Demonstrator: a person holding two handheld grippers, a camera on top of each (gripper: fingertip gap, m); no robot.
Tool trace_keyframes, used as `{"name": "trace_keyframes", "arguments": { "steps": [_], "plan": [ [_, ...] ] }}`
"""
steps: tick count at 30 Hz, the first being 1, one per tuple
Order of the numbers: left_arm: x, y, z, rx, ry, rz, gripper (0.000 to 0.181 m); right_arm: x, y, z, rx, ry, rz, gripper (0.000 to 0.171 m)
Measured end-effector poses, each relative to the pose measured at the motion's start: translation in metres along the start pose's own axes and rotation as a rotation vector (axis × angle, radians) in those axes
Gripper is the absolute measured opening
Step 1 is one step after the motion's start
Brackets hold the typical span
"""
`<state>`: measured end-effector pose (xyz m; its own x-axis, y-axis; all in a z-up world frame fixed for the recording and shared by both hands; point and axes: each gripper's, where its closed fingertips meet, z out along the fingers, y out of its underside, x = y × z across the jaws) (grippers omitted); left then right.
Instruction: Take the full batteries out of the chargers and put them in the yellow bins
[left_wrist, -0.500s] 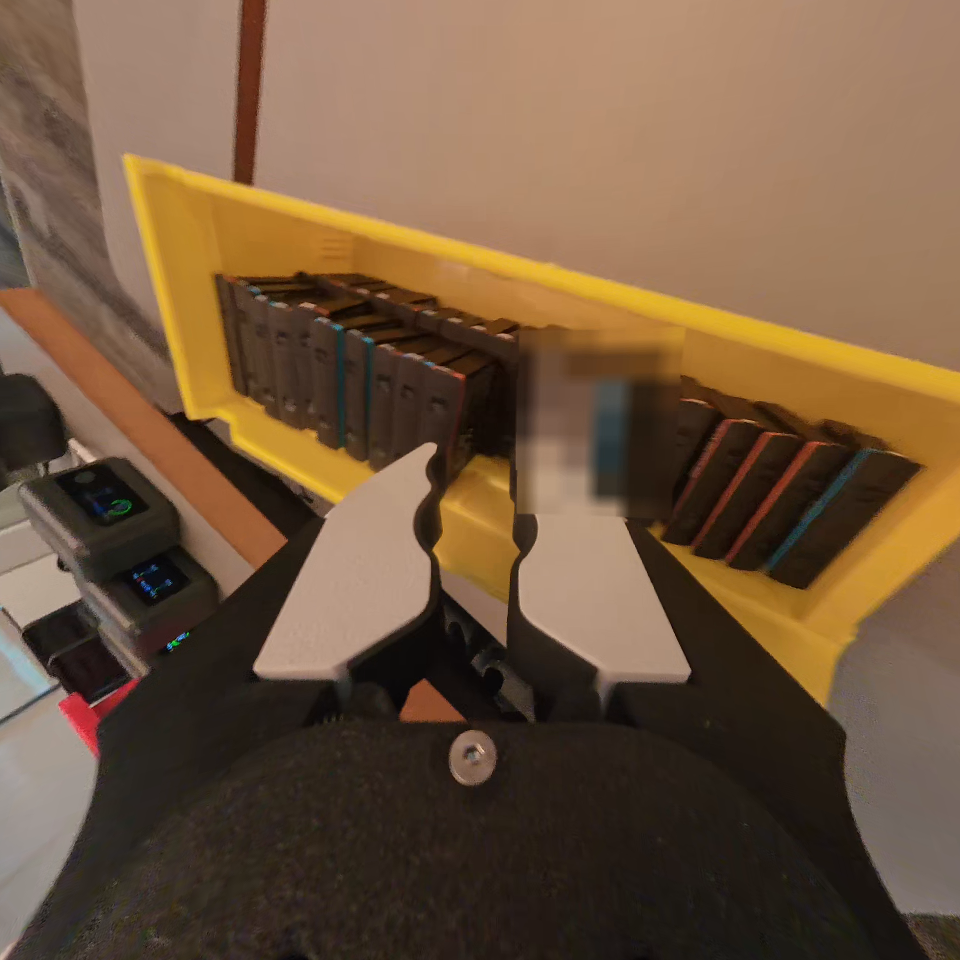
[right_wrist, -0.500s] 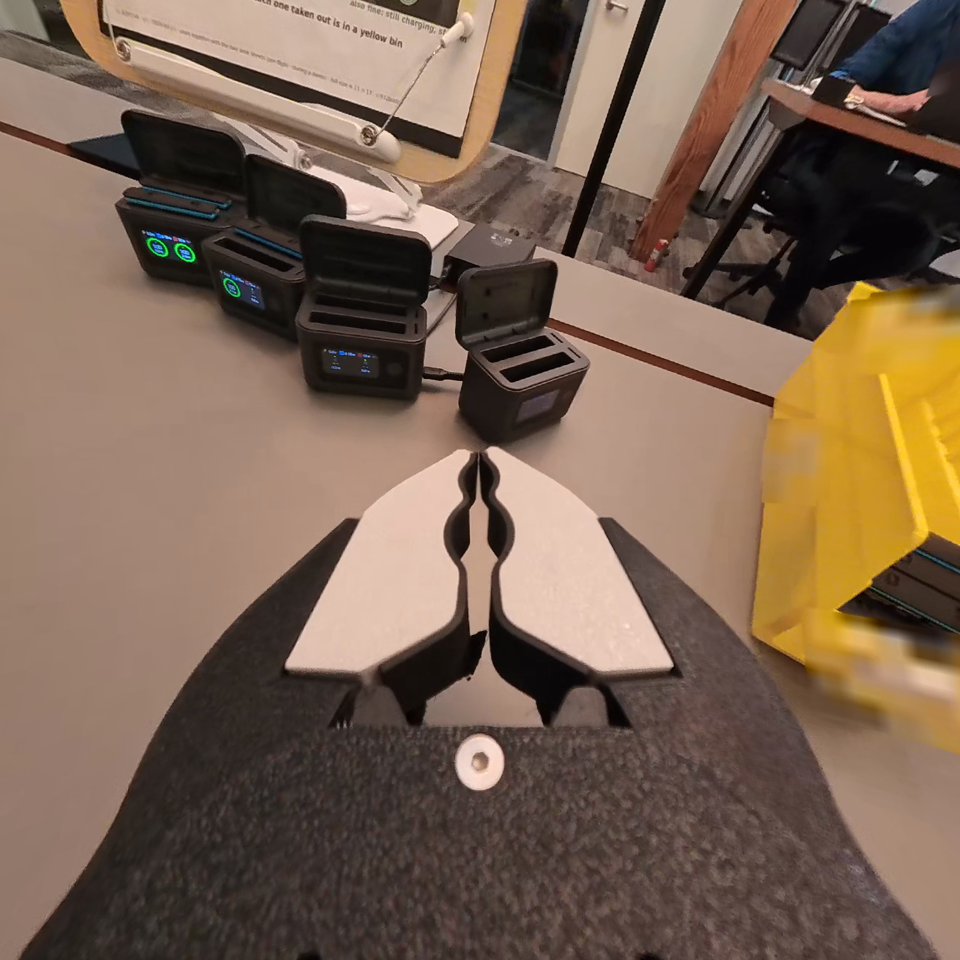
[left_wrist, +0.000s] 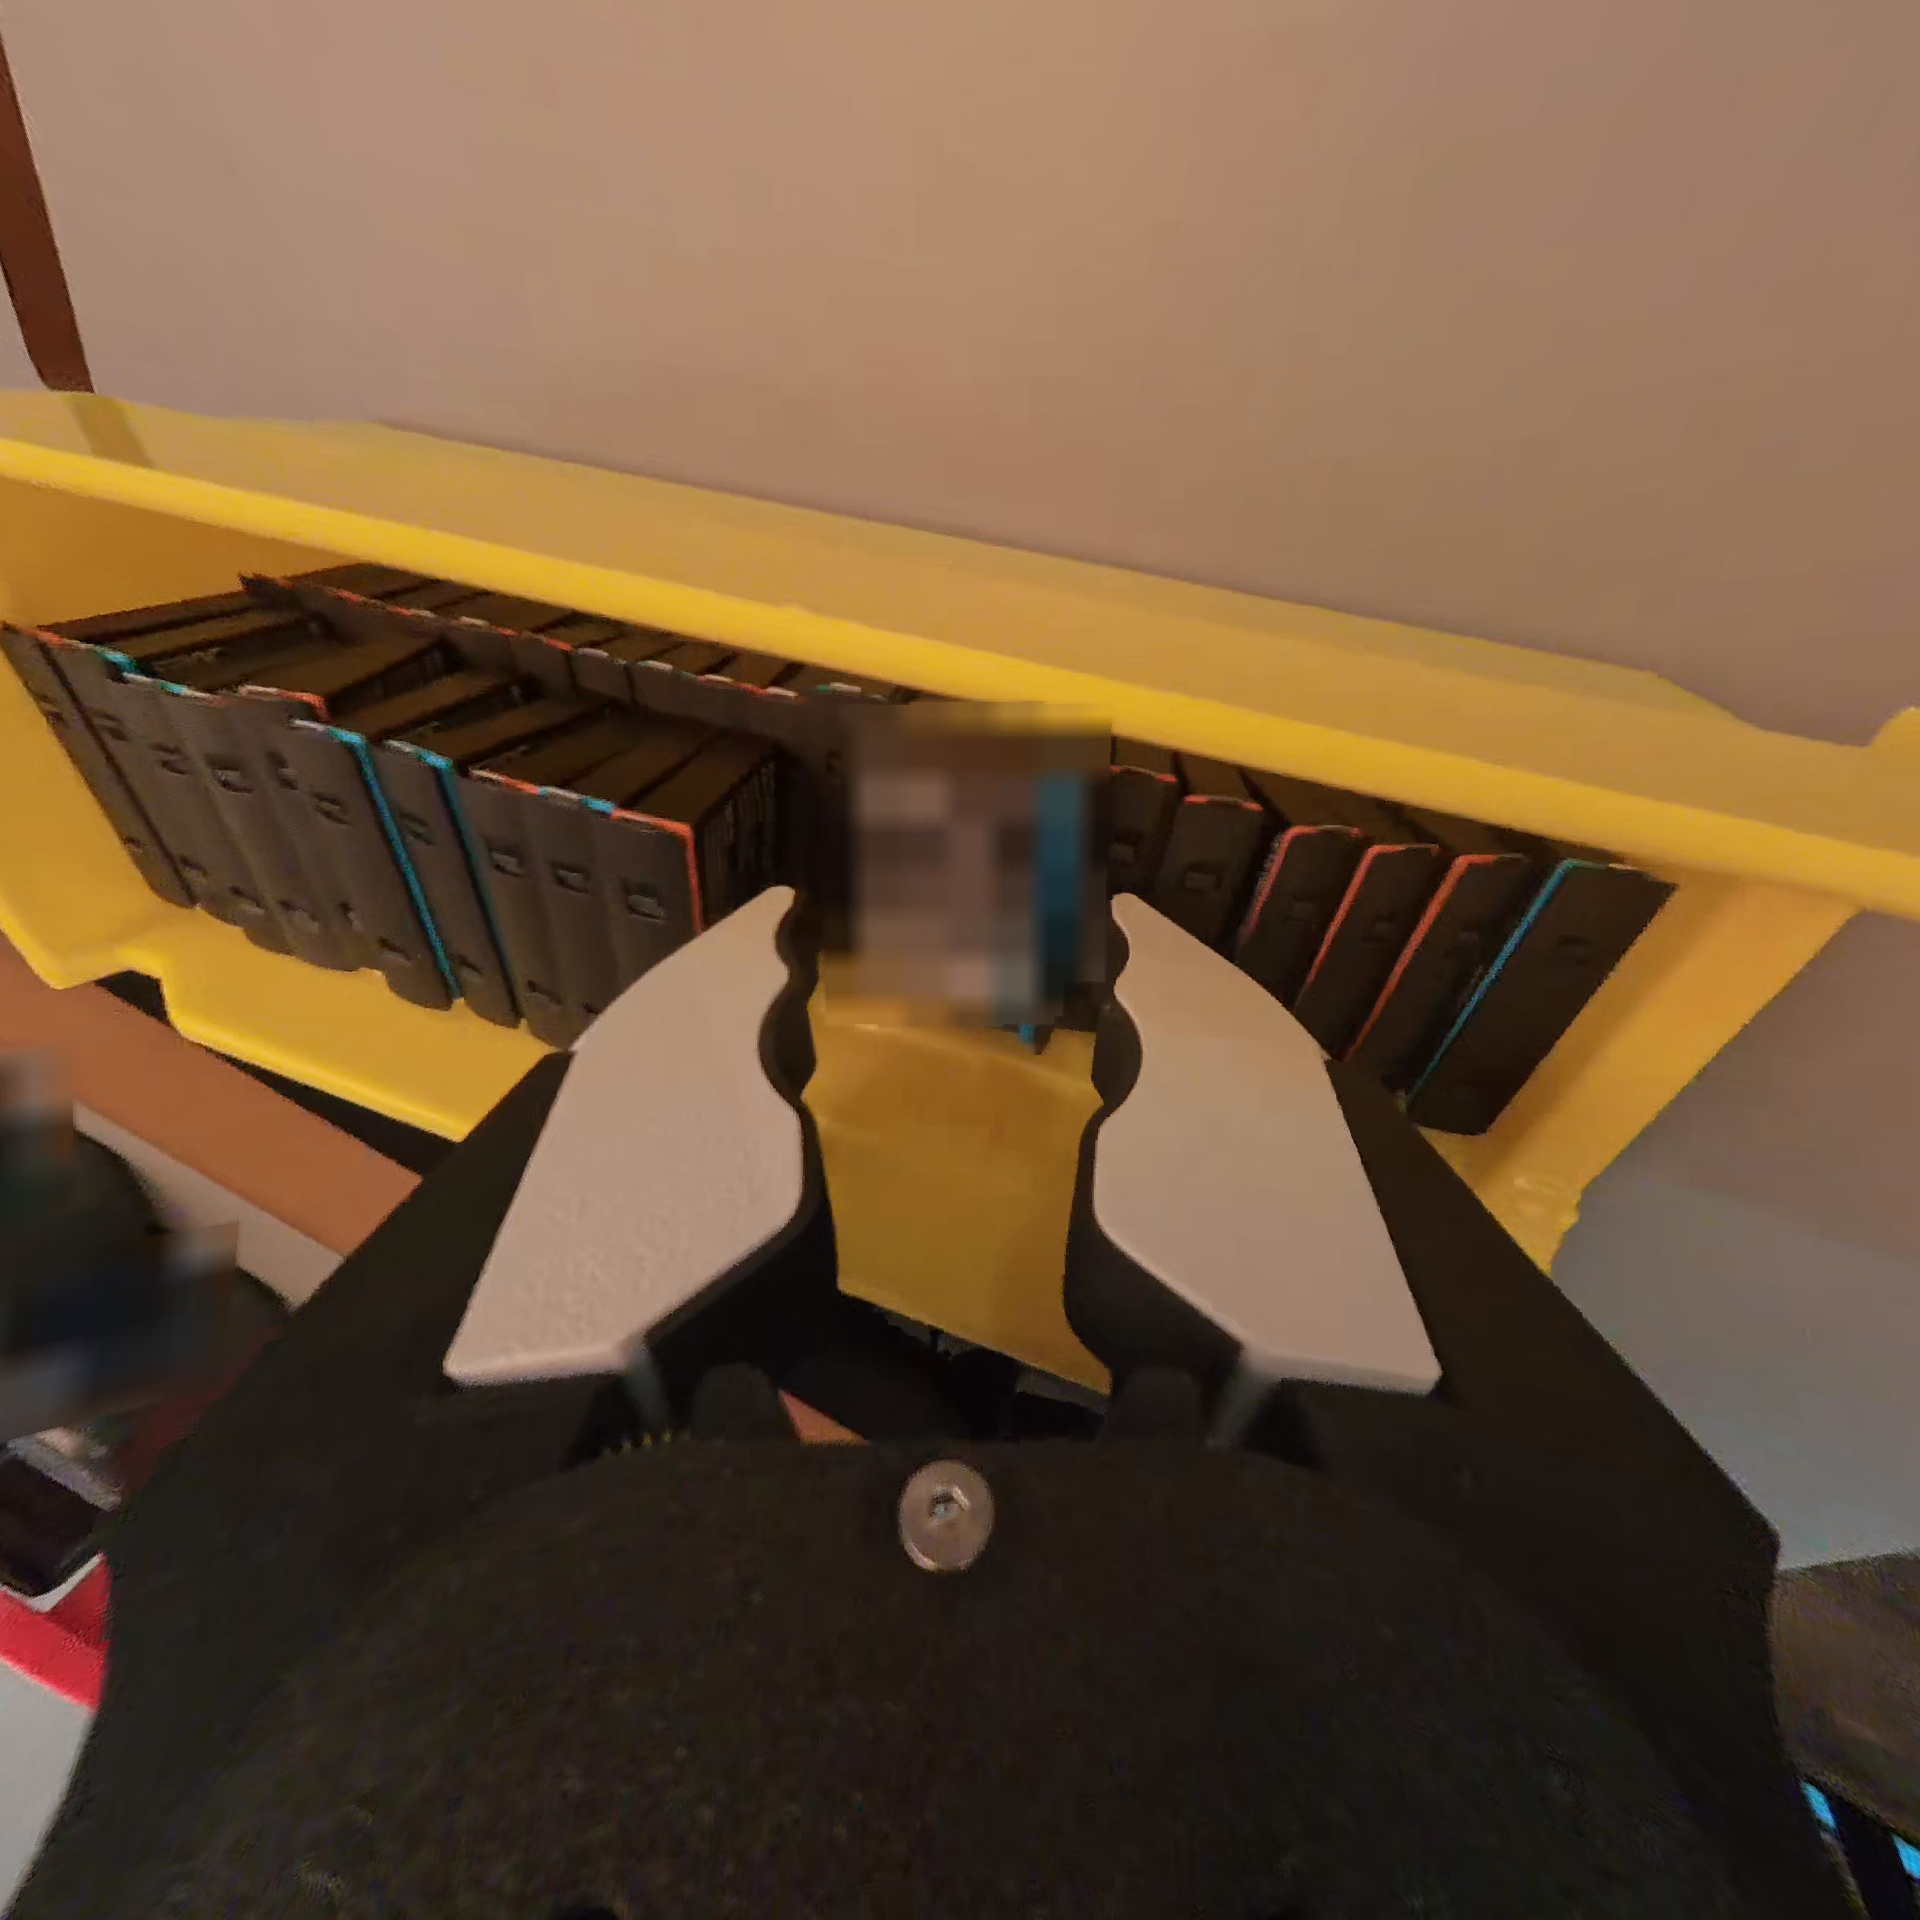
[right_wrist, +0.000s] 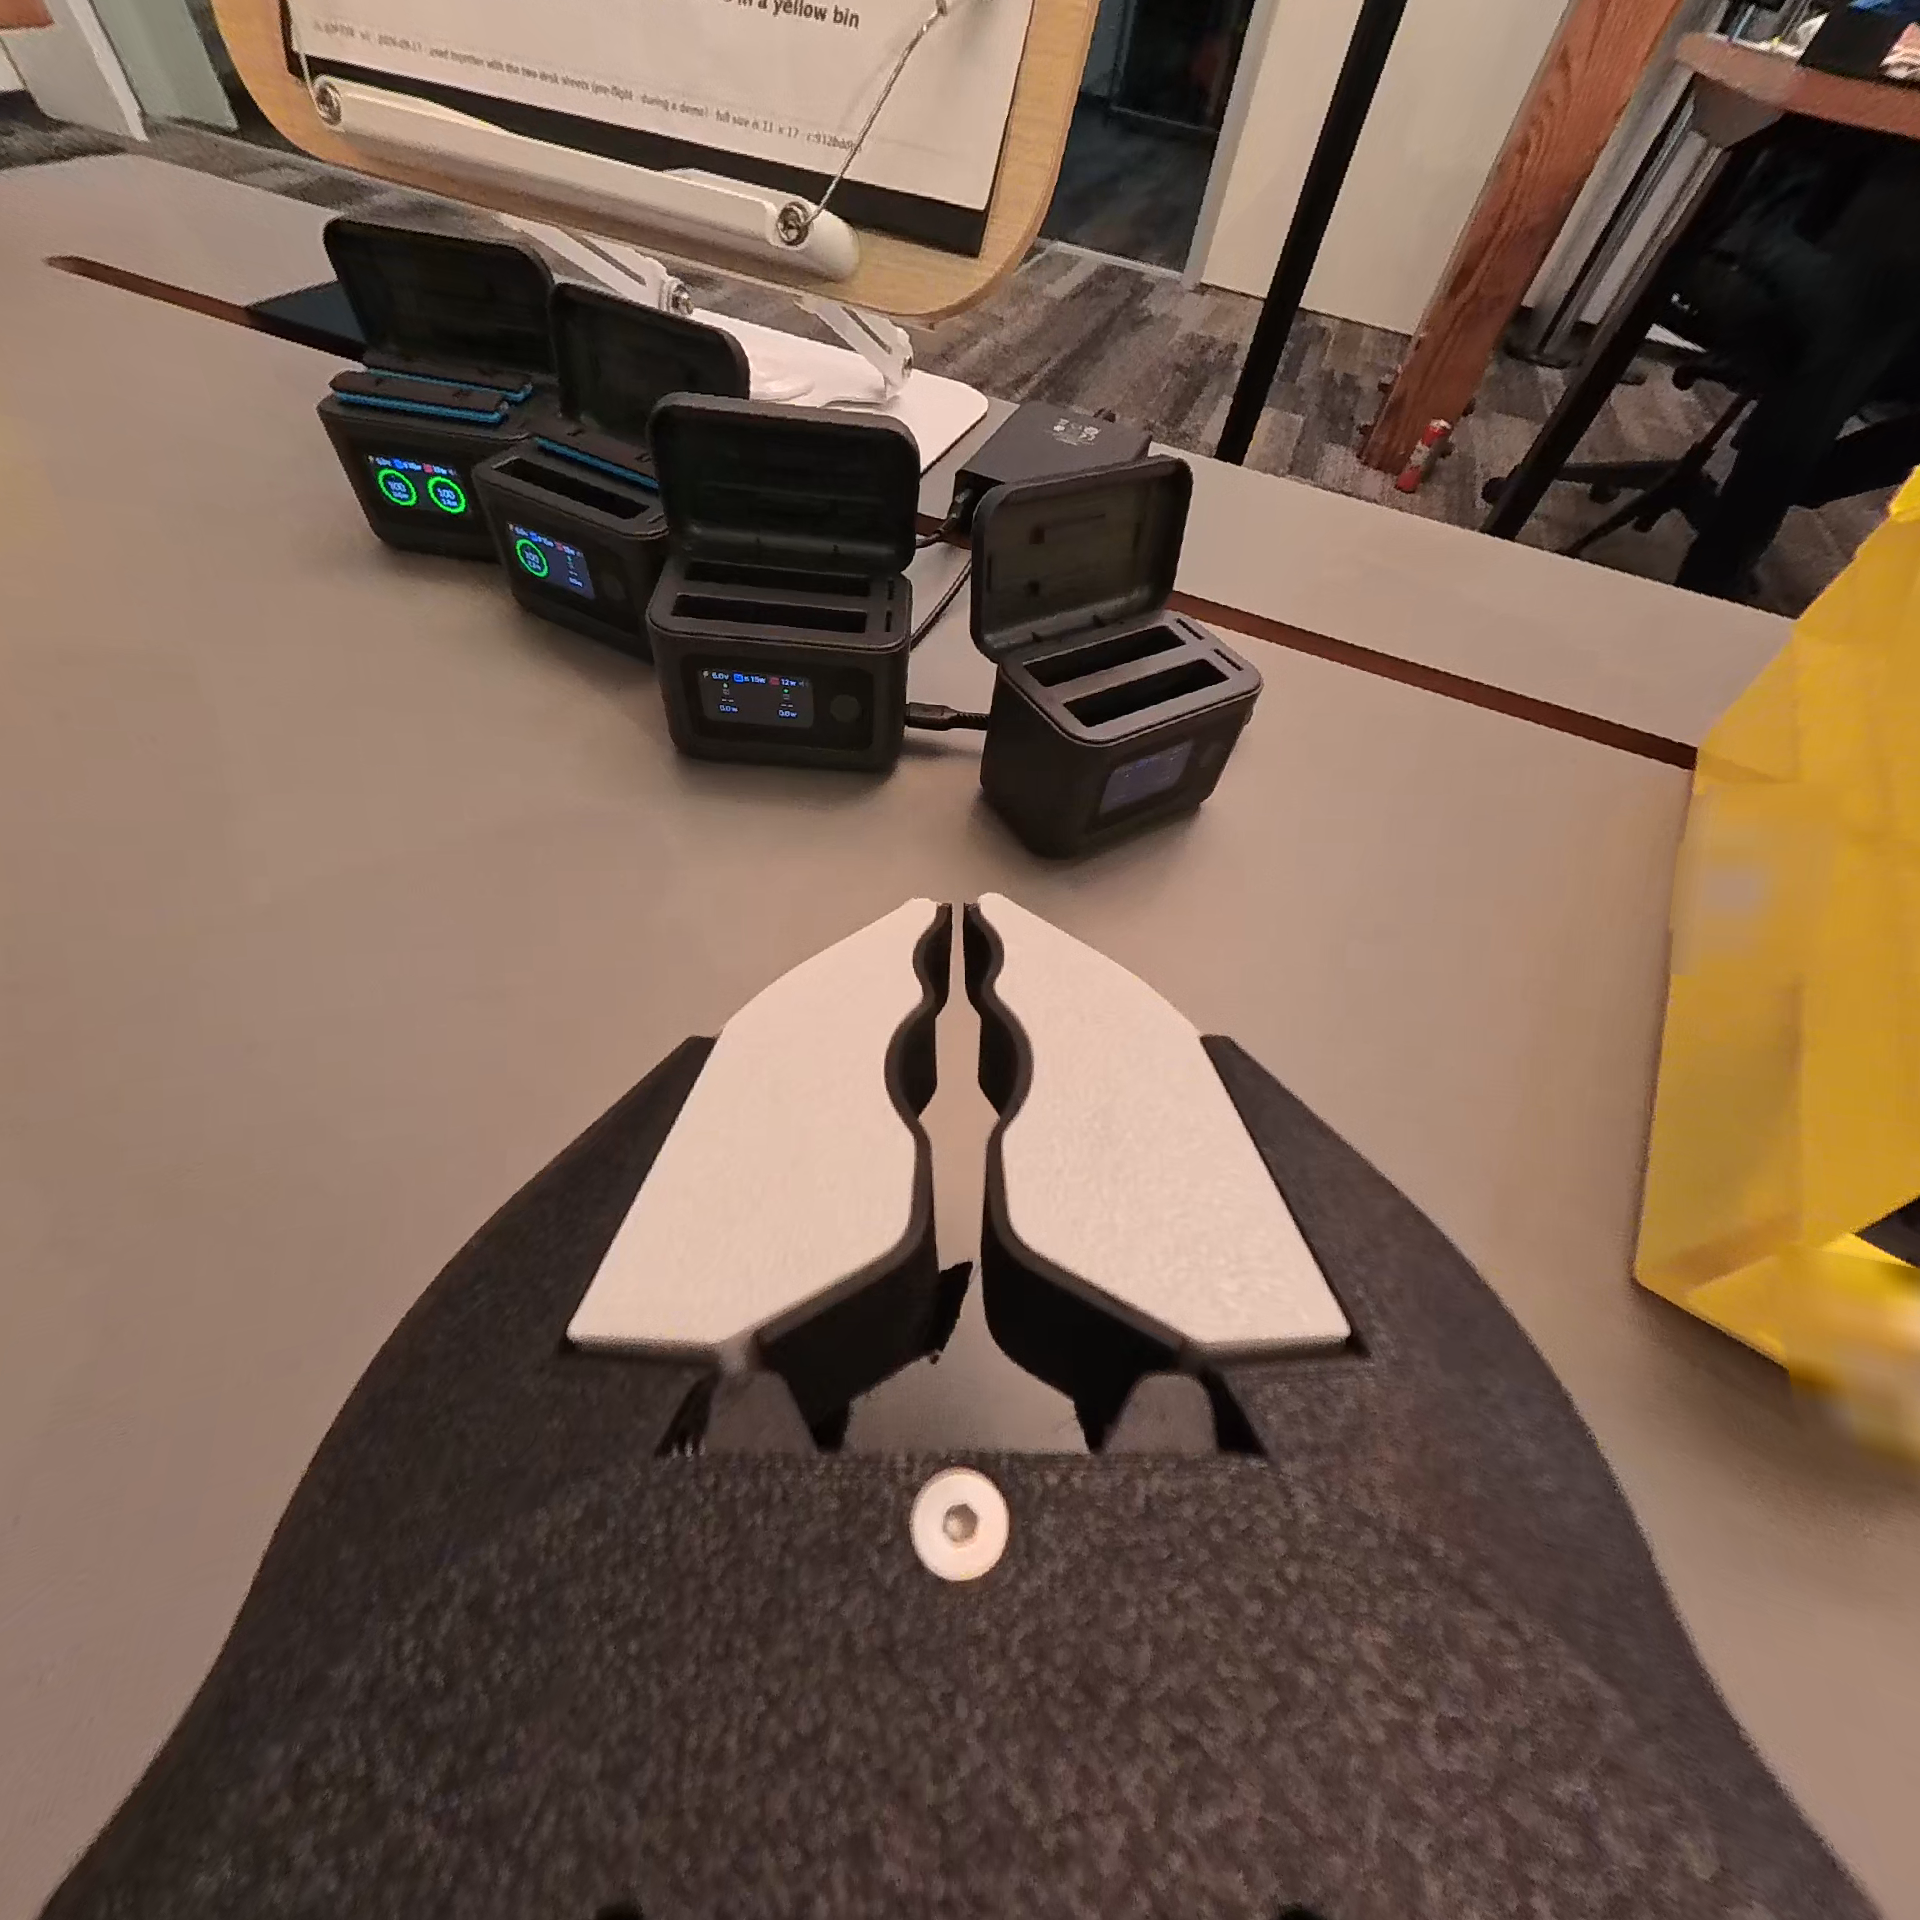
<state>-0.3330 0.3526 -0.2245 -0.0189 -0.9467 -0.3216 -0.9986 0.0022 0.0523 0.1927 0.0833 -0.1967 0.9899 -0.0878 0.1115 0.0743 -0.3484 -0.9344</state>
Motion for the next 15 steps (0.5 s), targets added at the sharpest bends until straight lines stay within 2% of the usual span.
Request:
{"name": "trace_keyframes", "arguments": {
  "steps": [8,15],
  "plan": [
    [0.0028,0.001,0.0047,-0.055,0.191,0.02,0.041,-0.0008,0.0017,0.0007,-0.001,-0.038,0.042,0.002],
    [0.0067,0.0036,-0.0035,-0.062,0.214,0.022,0.042,-0.0057,-0.0029,-0.002,0.02,-0.057,0.012,0.002]
  ]
}}
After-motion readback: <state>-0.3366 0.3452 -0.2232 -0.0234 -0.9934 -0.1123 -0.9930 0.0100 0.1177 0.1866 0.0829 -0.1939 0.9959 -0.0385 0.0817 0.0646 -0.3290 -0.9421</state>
